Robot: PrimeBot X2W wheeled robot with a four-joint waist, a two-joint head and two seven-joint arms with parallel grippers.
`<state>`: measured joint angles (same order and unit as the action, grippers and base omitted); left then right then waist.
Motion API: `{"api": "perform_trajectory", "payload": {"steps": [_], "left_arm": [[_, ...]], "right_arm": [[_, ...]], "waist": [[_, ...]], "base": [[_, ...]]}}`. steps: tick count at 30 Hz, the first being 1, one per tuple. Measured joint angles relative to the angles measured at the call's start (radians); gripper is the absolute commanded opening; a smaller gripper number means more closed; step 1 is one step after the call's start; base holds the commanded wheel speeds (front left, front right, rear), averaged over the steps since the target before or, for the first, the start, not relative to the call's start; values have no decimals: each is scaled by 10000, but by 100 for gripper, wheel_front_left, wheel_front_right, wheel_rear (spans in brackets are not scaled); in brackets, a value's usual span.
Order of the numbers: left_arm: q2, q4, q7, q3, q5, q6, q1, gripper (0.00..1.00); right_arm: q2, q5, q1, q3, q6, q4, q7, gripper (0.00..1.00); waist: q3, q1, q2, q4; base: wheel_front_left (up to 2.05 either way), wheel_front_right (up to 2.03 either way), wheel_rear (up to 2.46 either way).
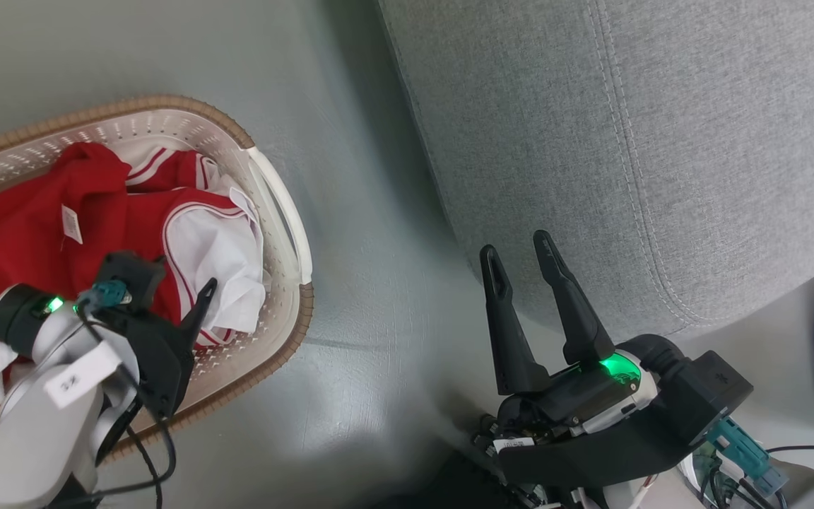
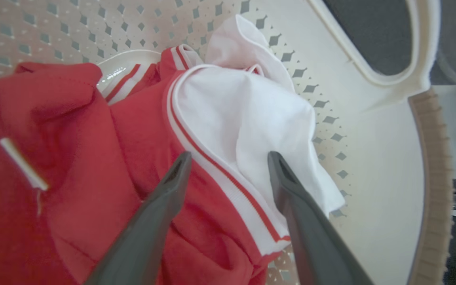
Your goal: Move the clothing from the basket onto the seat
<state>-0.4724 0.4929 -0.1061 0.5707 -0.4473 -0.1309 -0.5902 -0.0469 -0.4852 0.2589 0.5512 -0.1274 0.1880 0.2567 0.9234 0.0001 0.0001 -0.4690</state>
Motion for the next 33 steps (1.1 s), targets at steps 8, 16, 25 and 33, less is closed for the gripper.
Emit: {"api": "perform_trajectory", "payload": {"steps": [8,16,25,33], "left_arm": [[211,1118,-988,401,54,0,-700,100],[157,1457,-1743,1329,-4,0,-939,100],[305,1557,-1741,1565,-564,0,-1244,0],[2,1641,-1289,1580,-1170,0,-1314,0]], "right_arm": [[4,-77,-25,44,0,84,0,100],[6,-75,-65,50,0,159,0,100],[6,-73,-282,42,0,263,0,100],[6,-90,-60,79,0,253,0,100]], "waist": [[68,-1,0,-15],[45,-1,0,-15],[36,0,-1,34],[-66,0,0,33]], "base": [[0,0,0],[0,0,0],[0,0,0],[0,0,0]]}}
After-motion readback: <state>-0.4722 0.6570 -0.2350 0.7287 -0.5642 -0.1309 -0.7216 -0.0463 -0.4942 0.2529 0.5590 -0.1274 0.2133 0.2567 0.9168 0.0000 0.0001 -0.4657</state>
